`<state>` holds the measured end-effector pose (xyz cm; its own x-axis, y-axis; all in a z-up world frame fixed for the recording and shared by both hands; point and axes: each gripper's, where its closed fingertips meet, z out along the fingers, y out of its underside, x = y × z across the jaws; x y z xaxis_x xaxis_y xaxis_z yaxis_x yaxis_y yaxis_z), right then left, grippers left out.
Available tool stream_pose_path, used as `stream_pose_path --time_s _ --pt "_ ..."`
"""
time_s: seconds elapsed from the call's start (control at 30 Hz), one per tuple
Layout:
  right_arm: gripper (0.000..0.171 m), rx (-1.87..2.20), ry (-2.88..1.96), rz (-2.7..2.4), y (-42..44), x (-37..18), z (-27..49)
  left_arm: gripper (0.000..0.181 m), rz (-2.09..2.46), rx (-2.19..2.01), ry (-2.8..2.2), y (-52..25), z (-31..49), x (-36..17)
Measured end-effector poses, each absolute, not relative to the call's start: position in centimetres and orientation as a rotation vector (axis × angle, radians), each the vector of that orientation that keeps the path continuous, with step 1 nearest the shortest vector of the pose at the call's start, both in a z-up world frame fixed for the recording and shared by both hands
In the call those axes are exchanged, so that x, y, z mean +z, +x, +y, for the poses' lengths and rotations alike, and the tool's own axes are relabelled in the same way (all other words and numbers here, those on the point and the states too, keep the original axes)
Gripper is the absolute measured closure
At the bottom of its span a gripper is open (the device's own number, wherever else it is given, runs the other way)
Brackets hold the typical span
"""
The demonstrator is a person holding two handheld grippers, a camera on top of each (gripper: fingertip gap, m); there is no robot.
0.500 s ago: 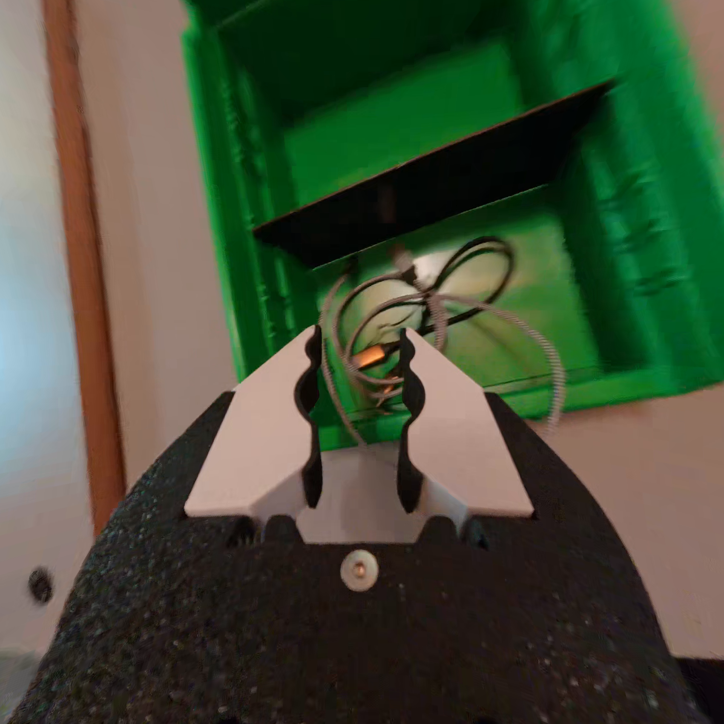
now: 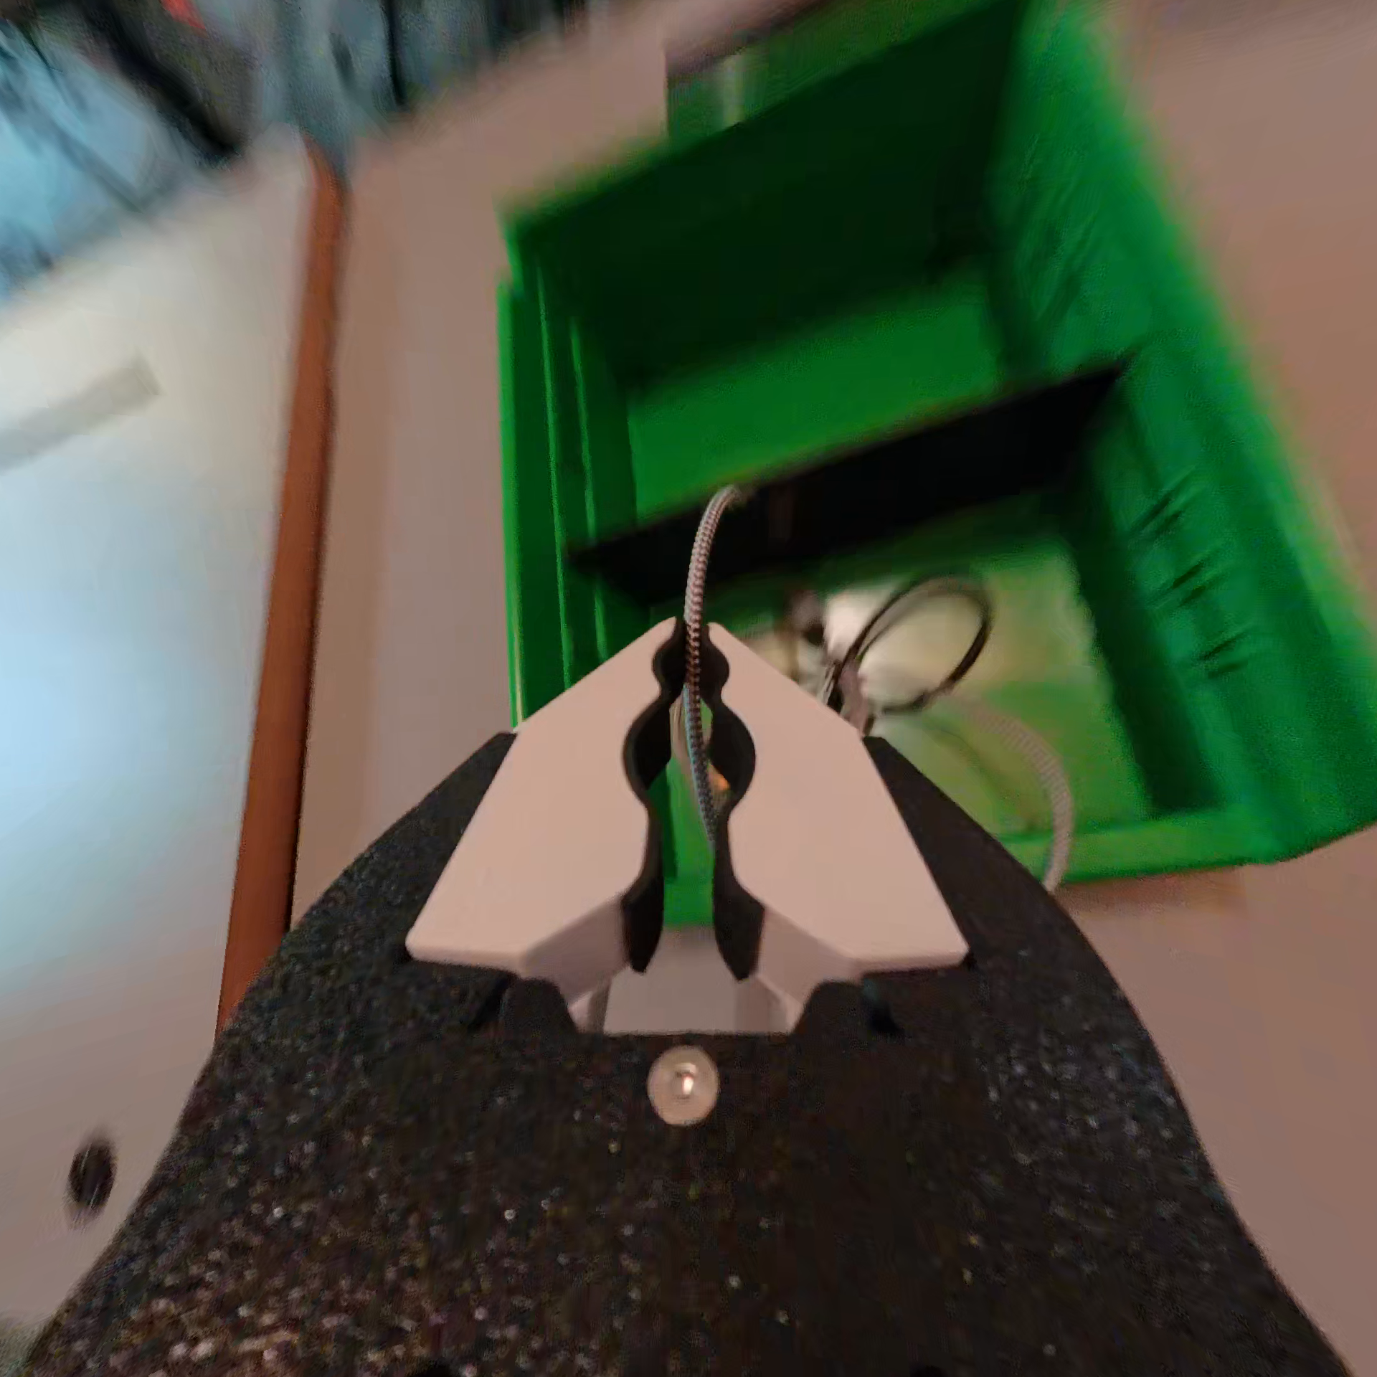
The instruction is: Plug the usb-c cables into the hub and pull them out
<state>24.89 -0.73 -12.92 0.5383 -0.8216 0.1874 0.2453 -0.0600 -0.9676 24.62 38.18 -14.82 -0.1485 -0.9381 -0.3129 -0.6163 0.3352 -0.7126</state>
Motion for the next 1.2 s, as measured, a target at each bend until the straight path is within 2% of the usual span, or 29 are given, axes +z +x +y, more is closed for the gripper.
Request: stream_pose_path --time_s 0.1,0.2,0.53,0.7,0.83,0.97,1.07,1.2 --pt "0.150 -0.953 -1.359 0.553 25.0 -12.9 -0.8 0.181 1.589 -0.907 -1.030 24.0 33.7 -5.2" --pt "0.150 -0.952 -1.358 0.563 25.1 -13.0 -1.1 0.181 1.392 -1.136 -0.824 20.9 30.0 1.7" --pt "0.150 -0.923 -1.343 0.581 25.2 -13.0 -1.1 0.181 1.217 -1.206 -0.479 18.3 23.4 19.3" --pt "0.150 -0.920 -1.328 0.591 25.3 -12.8 -1.5 0.181 1.257 -1.254 -0.355 18.4 18.1 24.3" --pt "0.150 -0.928 -1.304 0.606 25.4 -12.5 -2.0 0.181 1.342 -1.281 -0.318 19.8 14.3 24.4" --pt "0.150 -0.951 -1.263 0.646 25.7 -12.0 -3.3 0.181 1.480 -1.309 -0.345 22.5 11.9 20.2" --pt "0.150 -0.946 -1.231 0.684 25.9 -11.9 -4.2 0.181 1.608 -1.375 -0.339 23.1 10.6 14.3" --pt "0.150 -0.938 -1.207 0.698 25.8 -11.6 -4.8 0.181 1.842 -1.398 -0.305 21.4 9.5 1.7"
